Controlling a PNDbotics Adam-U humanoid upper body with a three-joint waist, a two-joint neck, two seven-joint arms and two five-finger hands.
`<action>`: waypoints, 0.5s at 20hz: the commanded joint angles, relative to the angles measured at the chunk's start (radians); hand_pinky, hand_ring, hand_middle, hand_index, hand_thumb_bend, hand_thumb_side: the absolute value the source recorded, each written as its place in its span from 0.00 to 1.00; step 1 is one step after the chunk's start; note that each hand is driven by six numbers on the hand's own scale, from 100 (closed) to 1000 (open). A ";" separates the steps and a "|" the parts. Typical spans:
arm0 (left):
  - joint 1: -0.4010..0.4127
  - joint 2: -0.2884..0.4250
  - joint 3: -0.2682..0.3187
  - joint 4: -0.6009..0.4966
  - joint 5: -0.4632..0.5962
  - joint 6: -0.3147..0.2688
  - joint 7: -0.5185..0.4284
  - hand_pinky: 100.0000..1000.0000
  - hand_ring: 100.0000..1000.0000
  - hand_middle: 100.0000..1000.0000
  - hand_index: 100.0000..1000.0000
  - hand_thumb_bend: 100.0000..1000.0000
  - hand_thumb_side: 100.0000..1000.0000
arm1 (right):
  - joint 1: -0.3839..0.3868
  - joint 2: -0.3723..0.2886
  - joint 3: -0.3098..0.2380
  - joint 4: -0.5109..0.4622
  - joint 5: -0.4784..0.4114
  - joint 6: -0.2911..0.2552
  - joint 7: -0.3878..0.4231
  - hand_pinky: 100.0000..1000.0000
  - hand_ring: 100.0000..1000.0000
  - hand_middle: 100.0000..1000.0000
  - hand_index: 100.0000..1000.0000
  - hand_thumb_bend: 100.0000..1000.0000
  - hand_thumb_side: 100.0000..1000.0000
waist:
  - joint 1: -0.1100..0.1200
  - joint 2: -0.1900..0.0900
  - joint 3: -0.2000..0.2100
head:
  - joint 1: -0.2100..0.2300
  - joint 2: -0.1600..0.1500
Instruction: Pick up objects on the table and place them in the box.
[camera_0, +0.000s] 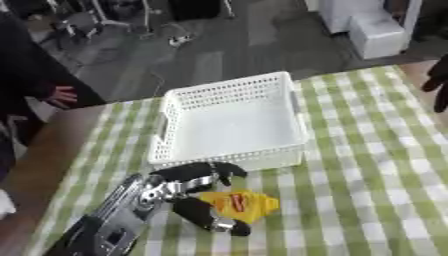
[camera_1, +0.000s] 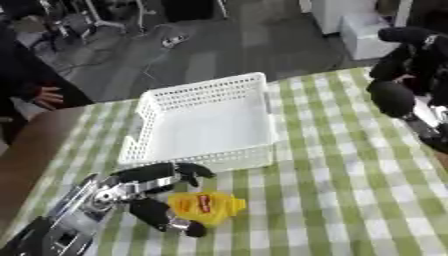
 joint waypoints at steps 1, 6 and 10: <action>-0.018 0.011 0.019 0.007 -0.018 -0.005 0.011 0.87 0.84 0.96 1.00 0.65 0.80 | -0.021 -0.003 -0.003 -0.013 -0.003 -0.003 0.003 0.28 0.48 0.49 0.82 0.79 0.55 | -0.006 -0.010 0.000 | 0.000 -0.003; -0.025 0.010 0.020 0.030 -0.037 -0.013 0.026 0.88 0.84 0.97 1.00 0.65 0.81 | -0.021 -0.003 -0.003 -0.013 -0.003 -0.003 0.003 0.28 0.48 0.49 0.82 0.79 0.55 | -0.006 -0.010 0.000 | -0.002 -0.004; -0.031 0.009 0.018 0.038 -0.044 -0.022 0.030 0.88 0.85 0.97 1.00 0.64 0.81 | -0.021 -0.003 -0.003 -0.013 -0.003 -0.003 0.004 0.28 0.48 0.49 0.82 0.79 0.55 | -0.006 -0.009 0.000 | -0.001 -0.003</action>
